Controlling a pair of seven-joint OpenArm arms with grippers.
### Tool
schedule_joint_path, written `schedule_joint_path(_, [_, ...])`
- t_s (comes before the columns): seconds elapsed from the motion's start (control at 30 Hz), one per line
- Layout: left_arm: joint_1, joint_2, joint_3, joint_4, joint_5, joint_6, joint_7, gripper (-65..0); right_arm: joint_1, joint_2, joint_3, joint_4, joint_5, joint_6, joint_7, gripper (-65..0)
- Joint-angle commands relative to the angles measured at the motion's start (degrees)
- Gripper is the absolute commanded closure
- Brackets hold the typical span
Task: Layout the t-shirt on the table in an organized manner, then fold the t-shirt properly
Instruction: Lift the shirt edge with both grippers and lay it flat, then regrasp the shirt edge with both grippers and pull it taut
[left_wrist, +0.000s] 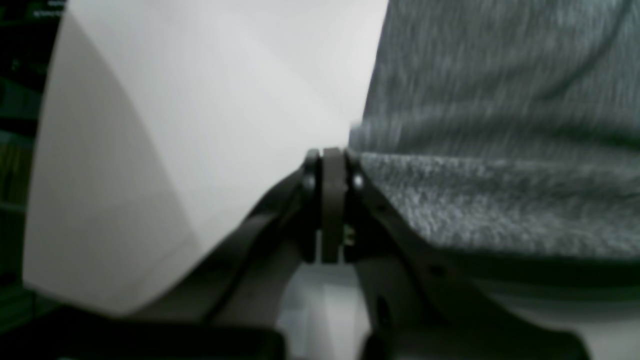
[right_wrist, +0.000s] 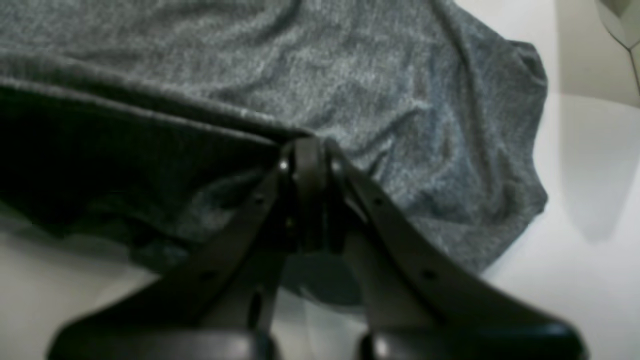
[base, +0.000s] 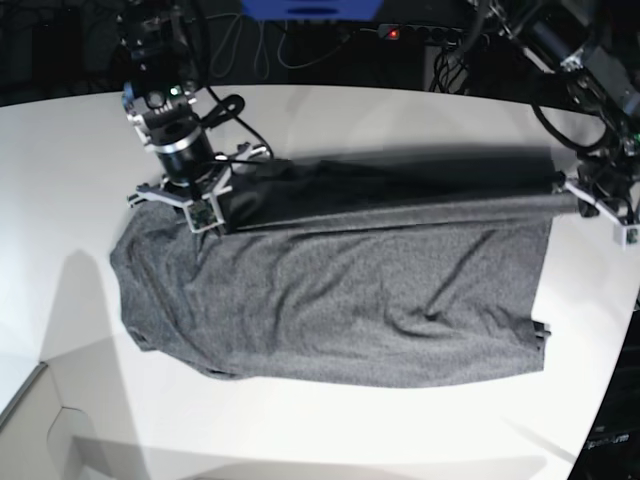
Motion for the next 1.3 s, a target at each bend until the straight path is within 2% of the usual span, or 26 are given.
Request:
schedule_joint_path(0.0, [-1.5,-0.8,0.0,-0.1,0.5,0.1,-0.9,-0.1,0.7,0.0,0.0,0.3,-0.1,-0.4,1.5,0.0])
schedule_joint_path(0.1, [-4.8,-0.5,0.4,-3.5,3.9,0.1,-0.9,-0.1,2.3,-0.1,0.0,-2.0,-0.1,-0.4,1.5,0.0])
schedule_joint_path(0.3, [-8.5,-0.9,6.2,-10.0,9.5,0.1,-0.9,-0.1,5.2,-0.1,0.0,-5.1,-0.1,-0.4,1.5,0.0])
schedule_joint_path(0.4, [-10.2,-0.9,6.6,-12.3,10.9,0.1,-0.9,-0.2,6.5,-0.1,0.0,-6.2,-0.1,-0.4,1.5,0.0])
schedule_joint_path(0.47, [-11.1,-0.9,6.5,-13.3,11.8,0.1,-0.9,-2.4,7.0,-0.2,0.0,-6.6,-0.1,-0.4,1.5,0.0])
schedule_joint_path(0.53, [-11.7,-0.9,6.4,-13.7,12.3,0.1,-0.9,-7.6,7.3,-0.2,0.0,-6.8,-0.1,-0.4,1.5,0.0])
schedule_joint_path(0.7, [-12.1,-1.0,6.4,-13.5,12.2,0.1,-1.0,-27.0,7.4,-0.2,0.0,-6.8,-0.1,-0.4,1.5,0.0])
schedule_joint_path(0.83, [-12.1,-1.7,6.3,-13.4,11.7,0.1,-1.0,-37.0,7.3,-0.2,0.0,-6.8,0.0,-0.4,1.5,-0.1])
schedule_joint_path(0.93, [-12.1,-1.9,6.0,-12.8,11.7,0.1,-0.9,-41.3,6.9,-0.2,0.0,-6.8,0.0,-0.4,1.5,-9.2])
schedule_joint_path(1.1, [-10.6,-1.3,-1.2,-10.3,11.6,0.1,-0.9,-42.4,6.0,-0.2,0.6,-6.0,0.0,-0.4,1.8,-27.7])
schedule_joint_path(1.2, [-8.8,-1.3,-2.5,-9.9,10.8,0.1,-0.9,-42.4,5.2,-0.2,0.6,-4.0,0.0,-0.5,1.6,-31.9])
schedule_joint_path(1.27, [-6.8,-1.3,-2.6,-9.9,7.2,0.1,-0.9,-42.4,4.6,-0.3,0.6,-3.1,0.0,-0.5,1.9,-32.7])
